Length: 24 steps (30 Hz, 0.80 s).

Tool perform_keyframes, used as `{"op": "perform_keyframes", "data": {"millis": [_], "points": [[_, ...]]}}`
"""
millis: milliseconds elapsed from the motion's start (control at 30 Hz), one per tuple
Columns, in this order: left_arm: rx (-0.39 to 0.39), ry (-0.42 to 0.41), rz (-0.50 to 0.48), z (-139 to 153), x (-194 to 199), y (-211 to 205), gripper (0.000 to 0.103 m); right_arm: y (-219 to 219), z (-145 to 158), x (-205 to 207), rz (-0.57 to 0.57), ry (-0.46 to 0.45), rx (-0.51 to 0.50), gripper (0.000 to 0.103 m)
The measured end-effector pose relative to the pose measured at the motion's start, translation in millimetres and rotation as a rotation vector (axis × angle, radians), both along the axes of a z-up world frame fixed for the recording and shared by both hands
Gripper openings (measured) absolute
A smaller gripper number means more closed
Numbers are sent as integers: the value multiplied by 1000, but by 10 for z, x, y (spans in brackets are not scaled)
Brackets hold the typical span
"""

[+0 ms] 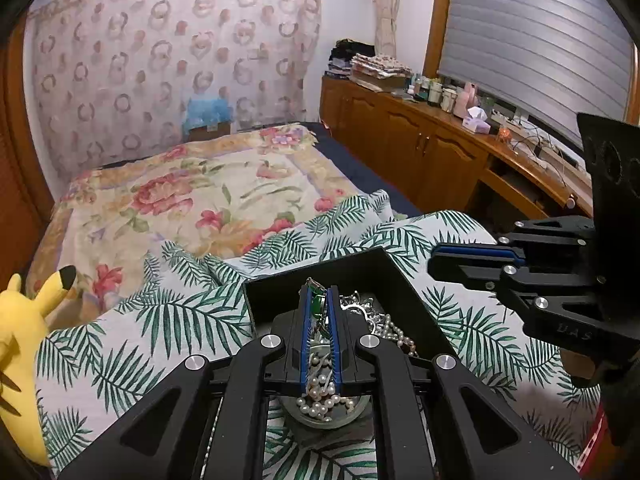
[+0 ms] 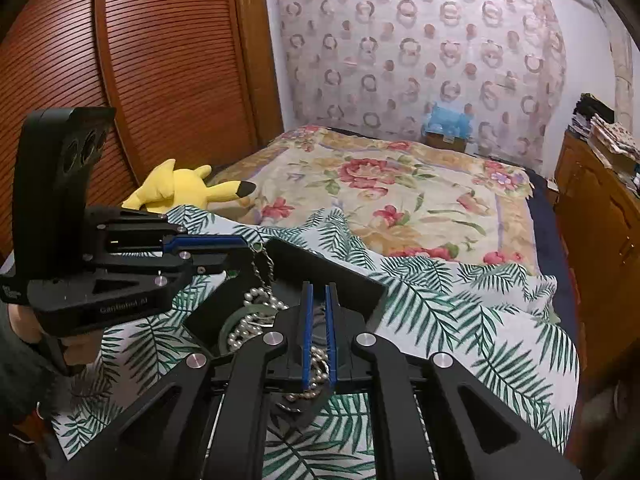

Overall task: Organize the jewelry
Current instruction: 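Open both tools over the box and move them back to the pile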

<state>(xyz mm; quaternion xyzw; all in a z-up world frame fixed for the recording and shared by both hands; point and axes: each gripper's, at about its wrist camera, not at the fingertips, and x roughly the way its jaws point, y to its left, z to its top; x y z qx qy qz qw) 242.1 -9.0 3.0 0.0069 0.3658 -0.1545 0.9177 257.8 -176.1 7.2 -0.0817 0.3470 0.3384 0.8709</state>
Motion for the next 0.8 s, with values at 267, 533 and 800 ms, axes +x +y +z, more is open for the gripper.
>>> {"op": "perform_keyframes", "data": {"millis": [267, 533, 800], "points": [[-11, -1, -1, 2, 6, -19, 24, -191, -100, -133, -35, 9, 3, 7], [-25, -10, 18, -4, -363, 62, 31, -306, -206, -429, -55, 19, 9, 7], [-24, -9, 23, -89, -918, 80, 31, -337, -390, -819, -49, 30, -4, 7]]}}
